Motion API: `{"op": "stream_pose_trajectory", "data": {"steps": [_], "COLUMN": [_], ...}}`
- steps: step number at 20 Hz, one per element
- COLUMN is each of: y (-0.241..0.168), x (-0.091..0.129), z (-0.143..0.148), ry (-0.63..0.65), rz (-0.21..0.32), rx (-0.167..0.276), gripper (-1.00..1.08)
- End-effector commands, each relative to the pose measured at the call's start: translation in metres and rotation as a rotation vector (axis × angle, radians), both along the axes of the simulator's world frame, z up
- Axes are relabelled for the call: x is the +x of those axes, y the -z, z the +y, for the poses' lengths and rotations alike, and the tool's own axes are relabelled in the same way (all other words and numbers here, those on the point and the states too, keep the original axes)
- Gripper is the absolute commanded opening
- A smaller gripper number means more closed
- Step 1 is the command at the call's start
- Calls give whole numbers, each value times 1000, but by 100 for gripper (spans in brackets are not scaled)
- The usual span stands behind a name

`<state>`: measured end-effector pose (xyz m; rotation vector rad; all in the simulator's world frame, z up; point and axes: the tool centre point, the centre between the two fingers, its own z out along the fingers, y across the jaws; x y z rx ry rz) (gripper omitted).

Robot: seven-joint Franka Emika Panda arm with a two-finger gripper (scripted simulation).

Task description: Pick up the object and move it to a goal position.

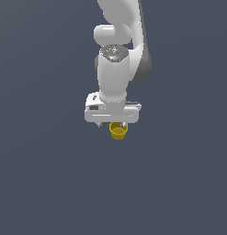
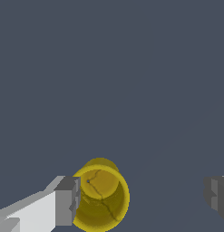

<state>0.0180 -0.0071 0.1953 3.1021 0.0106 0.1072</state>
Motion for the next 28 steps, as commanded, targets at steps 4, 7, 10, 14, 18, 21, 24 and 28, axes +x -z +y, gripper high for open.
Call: {"op": "stream_pose_trajectory", "data": {"steps": [4,7,10,14,18,21,24,28], "y": [0,-2,-2,0,6,13,22,36], "x": [0,1,1,-1,-5,-10,-17,-30], "z": [-3,-8,-9,-9,-8,-6,-4,1], "ry": [-5,-11,-11,-31,-86,-151,-238,-390], "rz": [1,3,4,3,0,-2,-4,-7], "rx": [-4,-11,-11,-18,-37,-58,-84,-124], "gripper": [28,28,28,28,28,28,28,28]}}
